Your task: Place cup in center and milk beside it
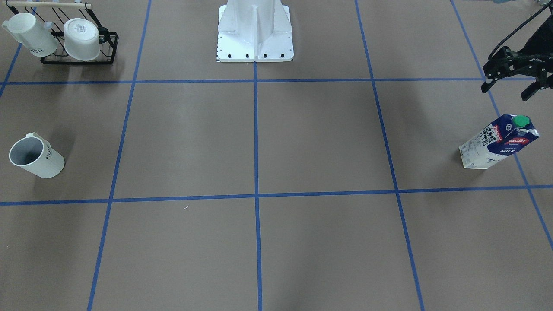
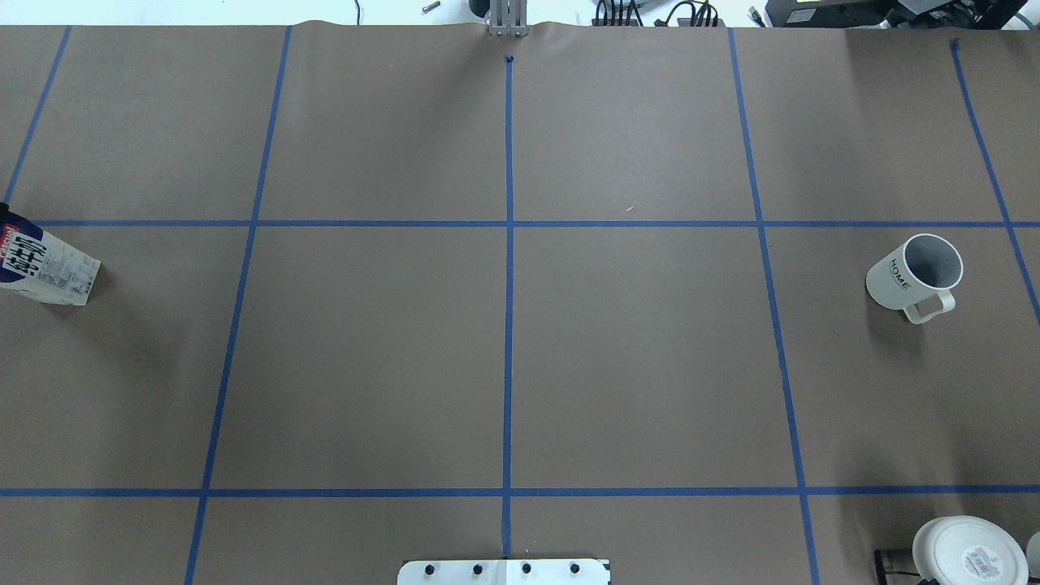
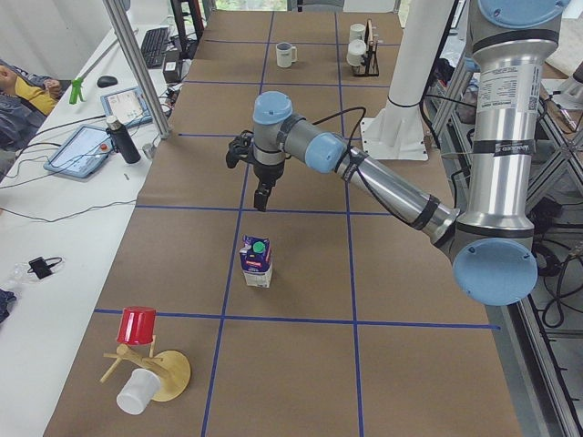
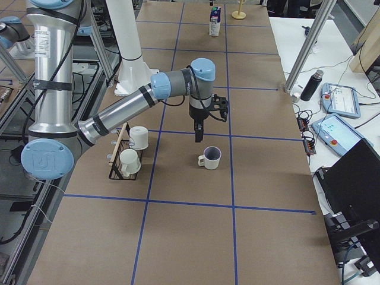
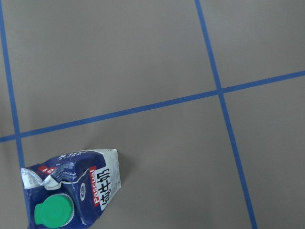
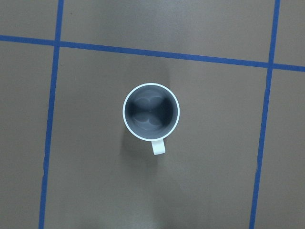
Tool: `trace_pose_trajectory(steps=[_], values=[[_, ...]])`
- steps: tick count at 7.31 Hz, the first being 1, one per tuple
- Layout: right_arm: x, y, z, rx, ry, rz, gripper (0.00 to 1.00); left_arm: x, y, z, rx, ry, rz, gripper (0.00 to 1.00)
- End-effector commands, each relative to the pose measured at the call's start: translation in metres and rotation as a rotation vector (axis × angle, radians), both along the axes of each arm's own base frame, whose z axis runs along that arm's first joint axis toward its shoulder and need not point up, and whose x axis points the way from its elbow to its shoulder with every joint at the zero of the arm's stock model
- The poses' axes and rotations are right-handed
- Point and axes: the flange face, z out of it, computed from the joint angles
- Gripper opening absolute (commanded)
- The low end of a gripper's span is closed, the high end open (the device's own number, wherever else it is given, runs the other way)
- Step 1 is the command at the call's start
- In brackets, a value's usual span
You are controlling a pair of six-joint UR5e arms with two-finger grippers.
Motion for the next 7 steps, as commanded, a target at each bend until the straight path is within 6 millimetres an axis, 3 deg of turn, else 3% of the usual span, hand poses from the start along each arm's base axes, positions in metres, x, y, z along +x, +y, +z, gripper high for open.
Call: trace_pose_trajectory(steps=[1, 2, 3, 4, 6, 7], values=[[-0.017, -0.002, 0.001, 0.000, 0.006, -0.037, 1.00, 0.001, 0.002, -0.003, 0.035, 0.009, 0.009, 0.97], [-0.023, -0.002, 0.005, -0.004, 0.014, -0.050, 1.00, -0.001, 0.008, 0.002, 0.019, 0.004, 0.004, 0.98], [-0.026, -0.008, 0.015, -0.022, 0.021, -0.054, 1.00, -0.006, 0.017, 0.023, -0.024, -0.010, 0.000, 0.98], [-0.032, -0.023, 0.027, -0.016, 0.019, -0.052, 1.00, -0.004, 0.015, 0.027, -0.033, -0.012, 0.002, 0.98], [-0.043, -0.056, 0.096, 0.034, -0.004, -0.037, 1.00, -0.001, 0.008, 0.025, -0.024, -0.019, -0.003, 0.98], [-0.051, -0.065, 0.112, 0.017, -0.016, 0.009, 1.00, -0.001, 0.007, 0.020, -0.016, -0.016, -0.003, 0.98]])
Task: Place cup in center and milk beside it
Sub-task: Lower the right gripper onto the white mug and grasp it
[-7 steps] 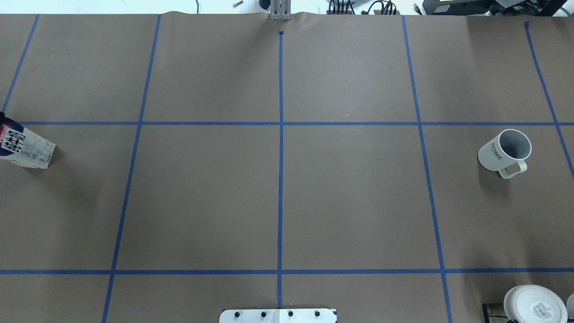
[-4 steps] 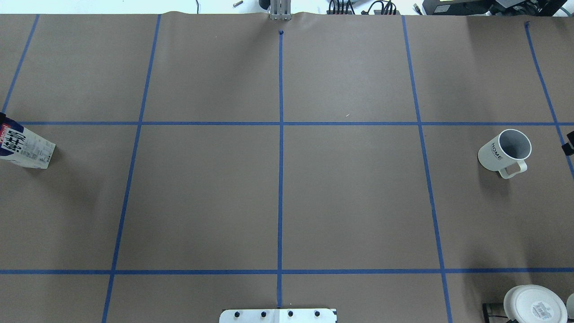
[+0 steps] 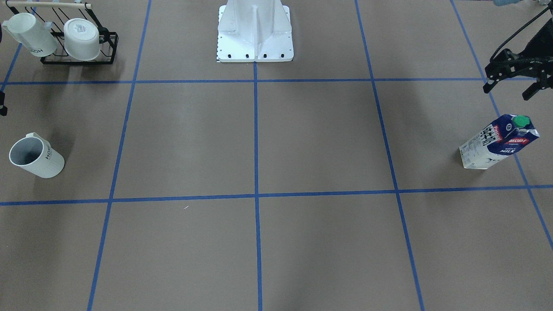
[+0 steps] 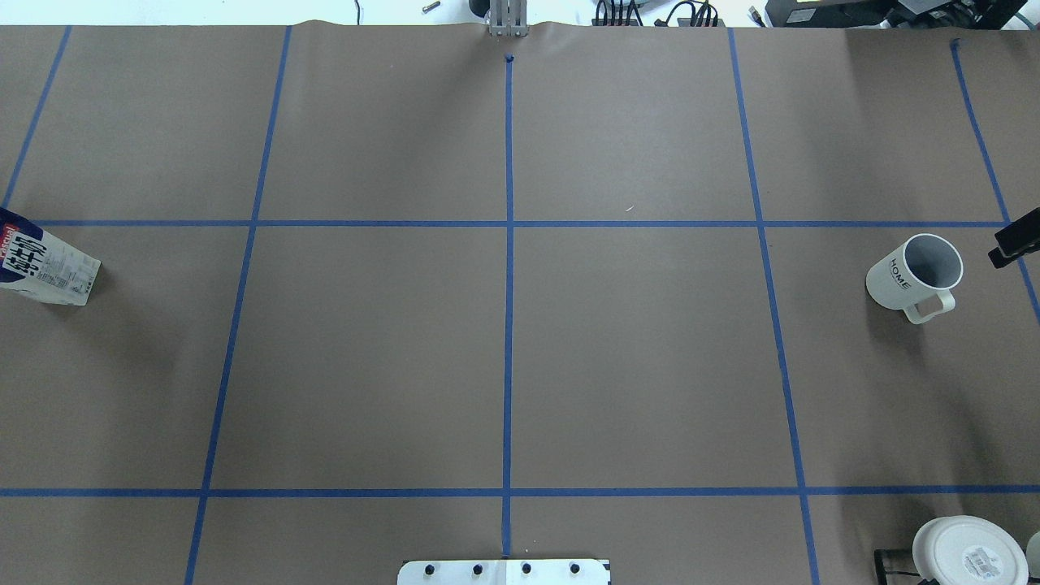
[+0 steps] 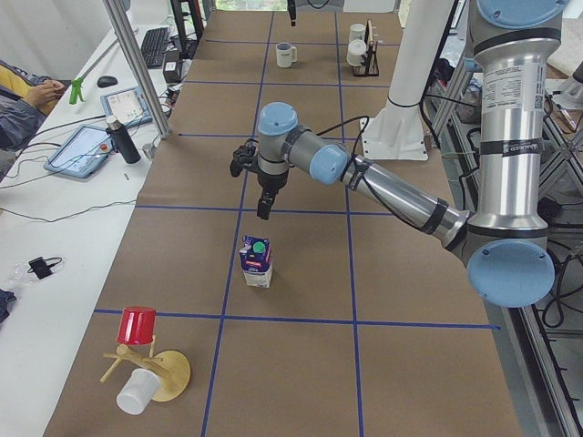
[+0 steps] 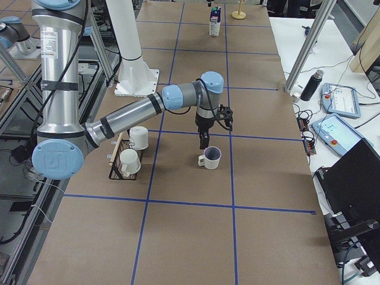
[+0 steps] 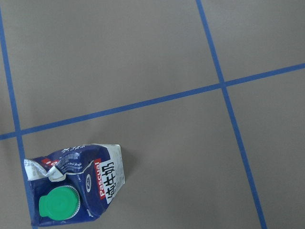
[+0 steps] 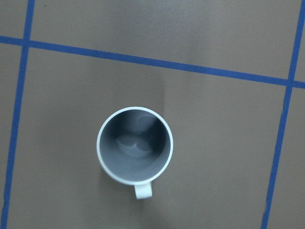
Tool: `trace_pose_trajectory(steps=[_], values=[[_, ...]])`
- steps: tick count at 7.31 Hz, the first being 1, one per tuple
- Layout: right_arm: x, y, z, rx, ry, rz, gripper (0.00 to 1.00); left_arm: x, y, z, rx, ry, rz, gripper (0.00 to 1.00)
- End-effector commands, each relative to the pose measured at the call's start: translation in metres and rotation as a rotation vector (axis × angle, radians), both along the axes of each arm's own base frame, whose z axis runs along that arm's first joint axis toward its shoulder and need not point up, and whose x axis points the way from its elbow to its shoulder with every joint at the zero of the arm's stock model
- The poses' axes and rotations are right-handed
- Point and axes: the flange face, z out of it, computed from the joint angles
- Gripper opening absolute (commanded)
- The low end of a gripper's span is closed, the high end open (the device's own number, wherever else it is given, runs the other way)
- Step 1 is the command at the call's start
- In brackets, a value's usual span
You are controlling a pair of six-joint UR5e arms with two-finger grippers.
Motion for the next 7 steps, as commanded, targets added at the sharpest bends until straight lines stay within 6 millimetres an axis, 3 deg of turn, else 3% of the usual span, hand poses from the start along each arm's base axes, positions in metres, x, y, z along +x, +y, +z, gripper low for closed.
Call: trace_pose_trajectory(steps=[1, 2, 4, 7], values=[[-0.027, -0.013, 0.039, -0.020, -0.017, 0.041, 1.00, 0.001, -0.002, -0.005, 0.009, 0.002, -0.001, 0.98], [-0.041, -0.013, 0.049, -0.020, -0.016, 0.019, 1.00, 0.001, -0.003, -0.004, 0.008, 0.003, 0.000, 0.98], [-0.068, -0.037, 0.046, -0.022, 0.004, 0.021, 1.00, 0.001, -0.003, -0.004, 0.007, 0.002, -0.001, 0.98], [-0.069, -0.035, 0.081, -0.088, 0.030, 0.024, 0.98, 0.001, -0.001, -0.006, 0.011, 0.007, 0.001, 0.98]])
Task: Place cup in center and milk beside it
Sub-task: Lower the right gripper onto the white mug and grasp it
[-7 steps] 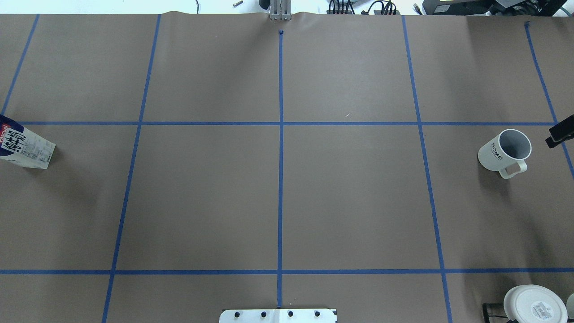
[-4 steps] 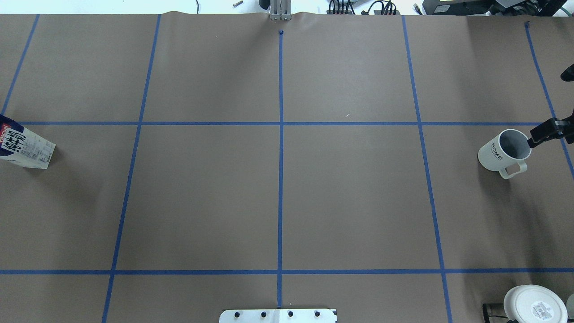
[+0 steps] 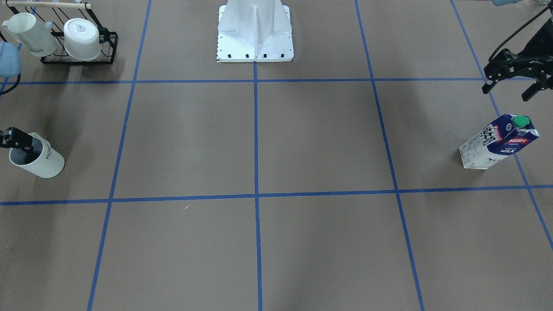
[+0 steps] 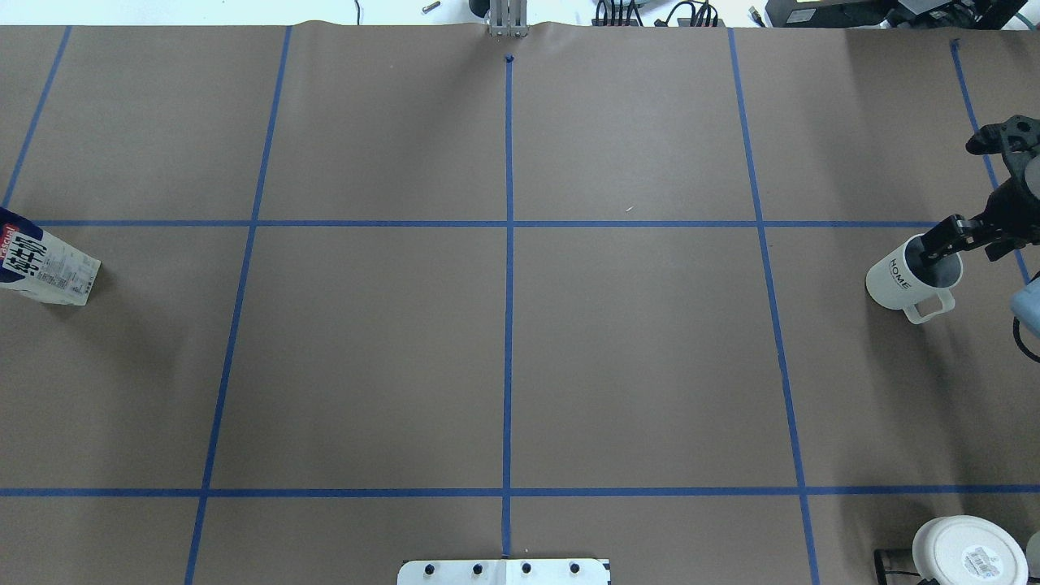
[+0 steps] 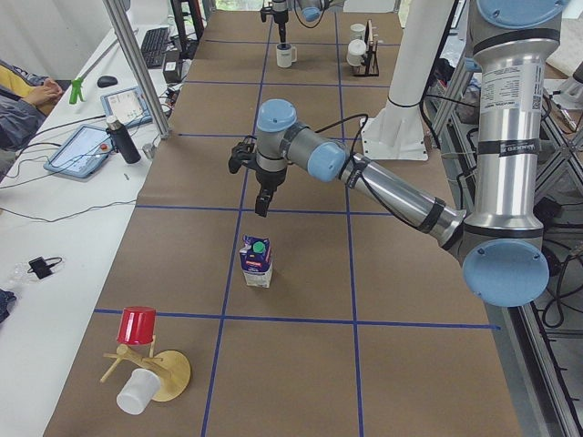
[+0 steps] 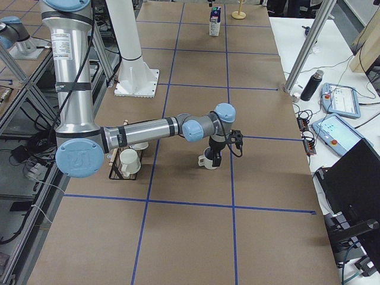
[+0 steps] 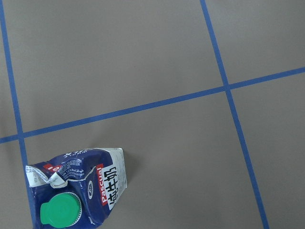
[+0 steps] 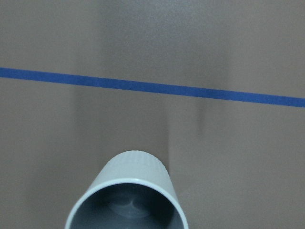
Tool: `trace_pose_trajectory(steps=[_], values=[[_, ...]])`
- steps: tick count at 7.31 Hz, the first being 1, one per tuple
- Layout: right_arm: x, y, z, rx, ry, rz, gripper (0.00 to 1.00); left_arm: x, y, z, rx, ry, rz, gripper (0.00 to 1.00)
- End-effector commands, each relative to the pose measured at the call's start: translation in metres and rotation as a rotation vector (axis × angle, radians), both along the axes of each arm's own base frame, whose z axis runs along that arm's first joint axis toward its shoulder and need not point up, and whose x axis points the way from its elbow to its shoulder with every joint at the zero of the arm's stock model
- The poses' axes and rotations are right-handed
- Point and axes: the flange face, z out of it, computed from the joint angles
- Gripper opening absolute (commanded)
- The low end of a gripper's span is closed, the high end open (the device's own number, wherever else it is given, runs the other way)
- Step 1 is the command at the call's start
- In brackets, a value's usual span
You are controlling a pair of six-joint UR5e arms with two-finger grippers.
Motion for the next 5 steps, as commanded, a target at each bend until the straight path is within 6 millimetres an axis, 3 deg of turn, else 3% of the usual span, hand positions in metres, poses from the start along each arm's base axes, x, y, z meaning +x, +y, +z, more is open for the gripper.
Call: trace_pose_trajectory(steps=[1, 2, 4, 5], values=[[0.003, 0.008, 0.023, -0.008, 0.002, 0.000, 0.62, 0.001, 0.000, -0.005, -0.050, 0.022, -0.048, 0.98], [0.002, 0.009, 0.031, -0.017, 0.004, 0.005, 0.01, 0.002, -0.003, -0.010, -0.065, 0.031, -0.070, 0.98], [-0.002, 0.007, 0.028, -0.008, 0.001, -0.004, 0.00, 0.002, -0.002, -0.011, -0.066, 0.033, -0.070, 0.98], [-0.003, 0.005, 0.015, 0.016, -0.013, -0.004, 0.00, 0.002, -0.002, -0.011, -0.068, 0.034, -0.072, 0.98]])
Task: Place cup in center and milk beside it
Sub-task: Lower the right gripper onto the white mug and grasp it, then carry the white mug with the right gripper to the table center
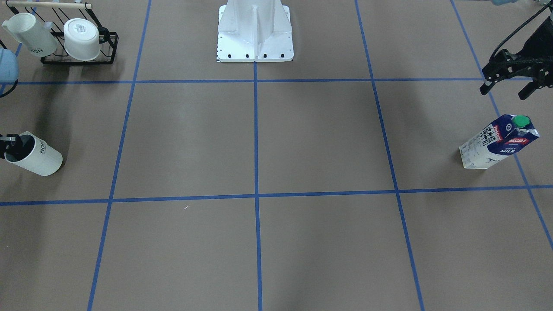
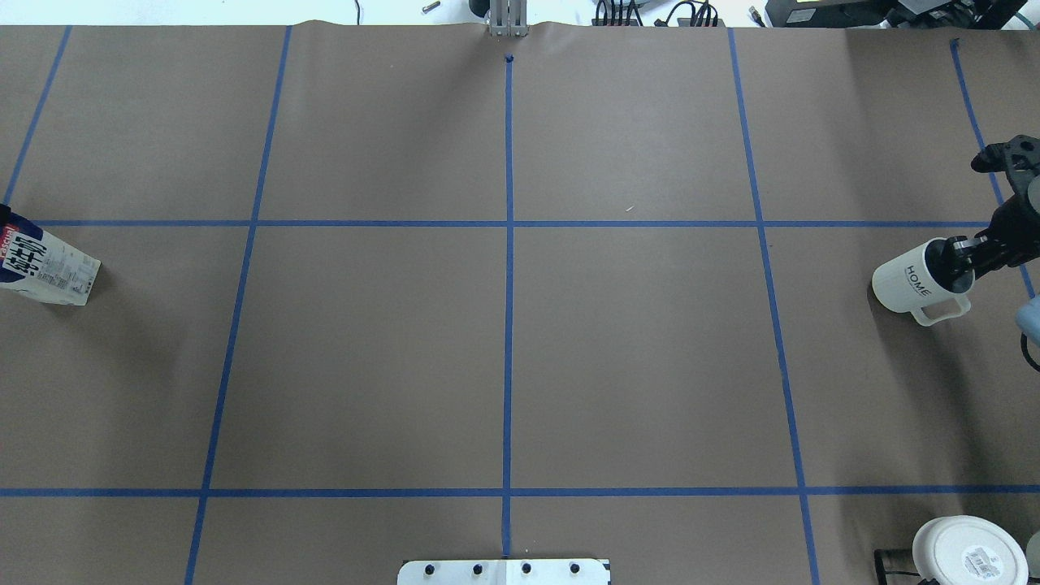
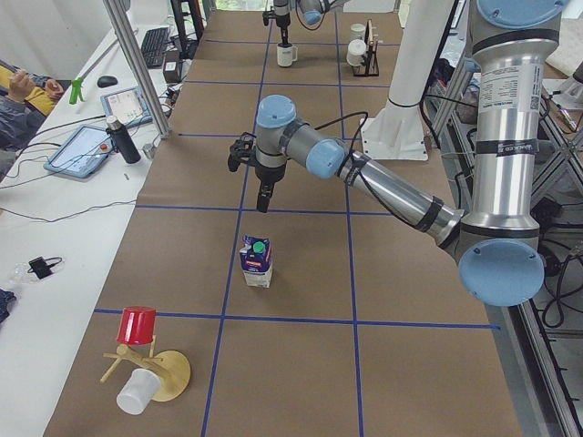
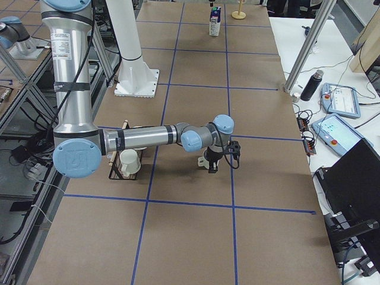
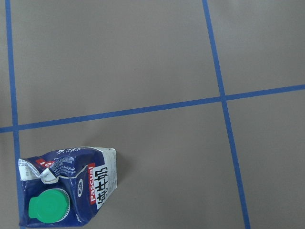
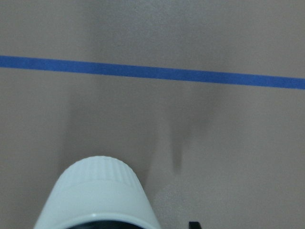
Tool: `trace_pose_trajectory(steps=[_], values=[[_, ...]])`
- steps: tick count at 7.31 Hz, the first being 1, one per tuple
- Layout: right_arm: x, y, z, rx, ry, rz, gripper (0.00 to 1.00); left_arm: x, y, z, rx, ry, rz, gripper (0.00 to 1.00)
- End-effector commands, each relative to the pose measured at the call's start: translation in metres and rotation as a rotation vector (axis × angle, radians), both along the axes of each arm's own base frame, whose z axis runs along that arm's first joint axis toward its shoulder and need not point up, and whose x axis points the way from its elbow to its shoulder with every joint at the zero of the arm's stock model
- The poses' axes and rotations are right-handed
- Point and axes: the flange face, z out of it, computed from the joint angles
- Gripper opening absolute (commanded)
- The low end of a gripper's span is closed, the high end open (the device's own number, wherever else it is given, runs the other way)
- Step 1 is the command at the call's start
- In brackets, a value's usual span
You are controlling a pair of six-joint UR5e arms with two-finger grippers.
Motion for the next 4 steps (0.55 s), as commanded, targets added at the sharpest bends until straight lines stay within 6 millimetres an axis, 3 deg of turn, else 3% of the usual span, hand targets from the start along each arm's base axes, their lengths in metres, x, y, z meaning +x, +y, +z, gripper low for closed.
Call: trace_pose_trajectory(steps=[1, 2, 3, 4], values=[[-0.003, -0.005, -0.042, 0.068, -0.030, 0.001, 0.00, 0.000, 0.000, -0.001, -0.004, 0.003, -0.003, 0.98], [-0.003, -0.005, -0.081, 0.111, -0.064, 0.020, 0.00, 0.000, 0.000, -0.001, -0.004, 0.003, -0.003, 0.98], [-0.023, -0.004, -0.136, 0.112, -0.099, 0.061, 0.00, 0.000, 0.000, 0.000, -0.006, 0.003, -0.003, 0.98], [-0.075, 0.000, -0.199, 0.090, -0.151, 0.101, 0.00, 0.000, 0.000, 0.000, -0.006, 0.003, -0.003, 0.98]])
